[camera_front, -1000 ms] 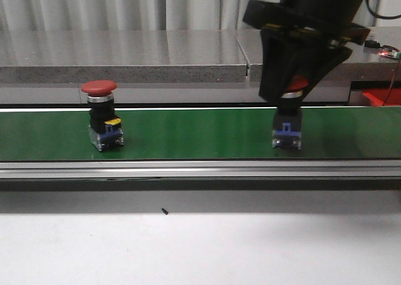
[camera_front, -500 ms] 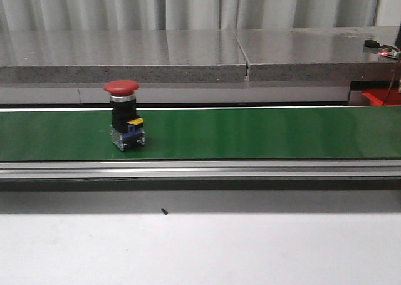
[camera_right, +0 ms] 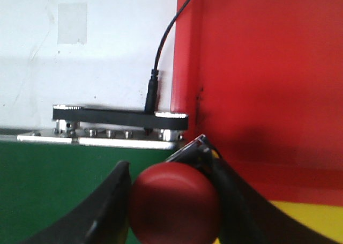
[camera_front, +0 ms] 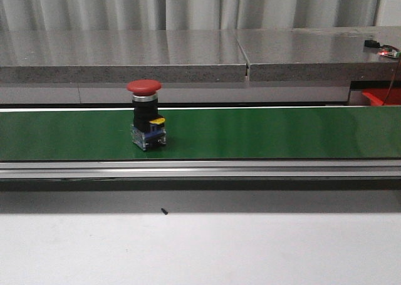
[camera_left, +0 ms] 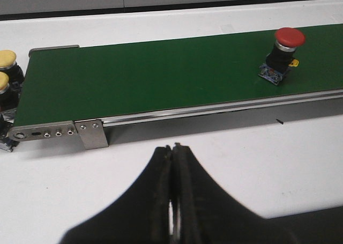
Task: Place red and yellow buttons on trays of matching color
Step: 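Lift the red button into the red tray and open the right gripper, then lower the right gripper onto the second red button and grasp it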
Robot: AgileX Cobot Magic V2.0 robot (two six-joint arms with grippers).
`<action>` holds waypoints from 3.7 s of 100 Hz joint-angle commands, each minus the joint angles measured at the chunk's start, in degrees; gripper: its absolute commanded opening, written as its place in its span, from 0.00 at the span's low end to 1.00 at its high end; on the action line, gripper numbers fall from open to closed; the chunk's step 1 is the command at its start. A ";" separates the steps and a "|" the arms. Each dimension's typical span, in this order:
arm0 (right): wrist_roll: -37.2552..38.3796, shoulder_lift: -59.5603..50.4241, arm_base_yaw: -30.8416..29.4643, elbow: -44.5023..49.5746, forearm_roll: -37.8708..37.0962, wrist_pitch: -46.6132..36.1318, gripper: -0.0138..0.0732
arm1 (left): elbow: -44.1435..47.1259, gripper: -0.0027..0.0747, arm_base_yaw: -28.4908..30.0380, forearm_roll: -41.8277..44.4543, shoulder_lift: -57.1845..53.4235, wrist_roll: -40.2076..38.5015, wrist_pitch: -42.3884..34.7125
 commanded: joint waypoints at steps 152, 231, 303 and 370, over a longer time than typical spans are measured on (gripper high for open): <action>0.80 9.42 -2.67 -14.95 6.95 -5.09 0.79 | -1.35 0.01 -0.33 -0.84 0.67 -0.02 -3.73; -2.71 -22.07 8.69 17.76 6.12 -15.53 0.72 | -1.35 0.01 -0.33 -0.84 0.67 -0.02 -3.73; -7.16 -27.90 24.82 33.65 6.75 -14.38 0.63 | -1.35 0.01 -0.33 -0.84 0.67 -0.02 -3.73; -20.84 -25.23 25.40 34.91 17.27 -22.05 0.85 | -1.35 0.01 -0.33 -0.84 0.67 -0.02 -3.73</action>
